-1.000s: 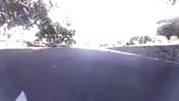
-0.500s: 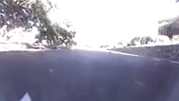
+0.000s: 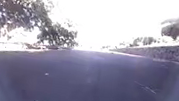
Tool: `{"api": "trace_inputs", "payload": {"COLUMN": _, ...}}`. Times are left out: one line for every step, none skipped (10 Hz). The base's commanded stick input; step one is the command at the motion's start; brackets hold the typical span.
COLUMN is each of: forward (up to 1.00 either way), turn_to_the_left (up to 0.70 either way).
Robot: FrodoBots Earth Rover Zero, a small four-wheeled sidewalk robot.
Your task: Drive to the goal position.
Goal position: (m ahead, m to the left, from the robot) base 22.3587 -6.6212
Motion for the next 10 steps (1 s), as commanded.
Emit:
{"api": "trace_inputs", "payload": {"forward": 0.70, "turn_to_the_left": 0.00}}
{"api": "trace_inputs", "payload": {"forward": 0.70, "turn_to_the_left": 0.00}}
{"api": "trace_inputs", "payload": {"forward": 0.70, "turn_to_the_left": 0.00}}
{"api": "trace_inputs", "payload": {"forward": 0.70, "turn_to_the_left": 0.00}}
{"api": "trace_inputs", "payload": {"forward": 0.70, "turn_to_the_left": 0.00}}
{"api": "trace_inputs", "payload": {"forward": 0.70, "turn_to_the_left": 0.00}}
{"api": "trace_inputs", "payload": {"forward": 0.70, "turn_to_the_left": 0.00}}
{"api": "trace_inputs", "payload": {"forward": 0.70, "turn_to_the_left": -0.12}}
{"api": "trace_inputs", "payload": {"forward": 0.70, "turn_to_the_left": -0.26}}
{"api": "trace_inputs", "payload": {"forward": 0.70, "turn_to_the_left": -0.35}}
